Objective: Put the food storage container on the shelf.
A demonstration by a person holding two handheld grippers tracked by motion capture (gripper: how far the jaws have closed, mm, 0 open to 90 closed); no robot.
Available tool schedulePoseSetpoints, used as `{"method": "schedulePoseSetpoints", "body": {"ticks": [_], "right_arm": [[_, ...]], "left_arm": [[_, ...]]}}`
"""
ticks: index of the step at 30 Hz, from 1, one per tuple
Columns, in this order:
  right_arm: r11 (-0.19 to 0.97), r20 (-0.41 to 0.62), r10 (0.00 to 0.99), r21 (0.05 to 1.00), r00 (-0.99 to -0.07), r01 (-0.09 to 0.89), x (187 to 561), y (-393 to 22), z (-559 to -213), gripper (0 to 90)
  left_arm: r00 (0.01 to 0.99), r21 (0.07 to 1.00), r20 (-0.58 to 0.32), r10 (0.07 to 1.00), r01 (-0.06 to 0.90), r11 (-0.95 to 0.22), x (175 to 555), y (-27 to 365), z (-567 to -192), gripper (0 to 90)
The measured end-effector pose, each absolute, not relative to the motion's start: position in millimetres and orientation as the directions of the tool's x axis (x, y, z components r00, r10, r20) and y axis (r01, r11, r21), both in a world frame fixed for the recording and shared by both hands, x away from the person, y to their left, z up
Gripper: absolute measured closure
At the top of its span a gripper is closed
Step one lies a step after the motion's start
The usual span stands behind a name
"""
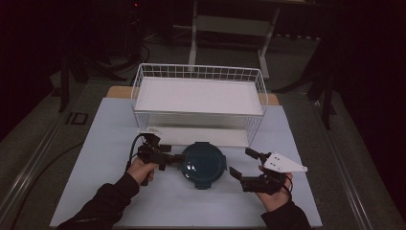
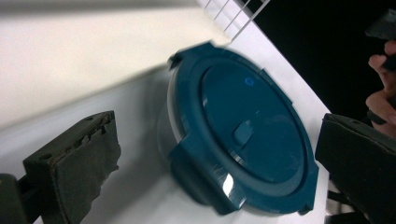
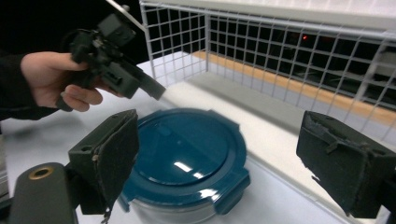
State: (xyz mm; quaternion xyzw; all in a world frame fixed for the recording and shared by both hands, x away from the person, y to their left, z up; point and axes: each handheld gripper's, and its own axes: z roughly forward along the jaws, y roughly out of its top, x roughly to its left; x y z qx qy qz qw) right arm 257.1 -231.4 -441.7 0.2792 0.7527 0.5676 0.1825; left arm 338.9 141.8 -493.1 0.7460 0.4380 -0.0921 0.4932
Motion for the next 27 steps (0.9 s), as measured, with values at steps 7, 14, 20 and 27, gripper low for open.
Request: {"method": "schedulePoseSetpoints", "body": {"ticks": [7,14,20,27], "right_arm": [[0.210,0.072,0.618,0.945,-0.783,0.252,256,-230,-452,14.2],[0.211,0.075,0.615,0.944,-0.785,0.255,255,-231,-452,14.7],[0.207,0.084,0.619,0.942,-0.781,0.266,257,-233,-454,15.3],[0.210,0.094,0.623,0.936,-0.776,0.282,257,-234,-456,18.0]], "left_arm": [[0.533,0.550,-0.649,0.542,0.822,-0.149,343,142,-502,5.9],[0.427,0.445,-0.732,0.532,0.890,-0.101,348,147,-512,35.1],[0.367,0.367,-0.809,0.459,0.925,-0.093,351,148,-524,47.6],[0.374,0.373,-0.810,0.453,0.923,-0.095,351,146,-525,52.5]]}}
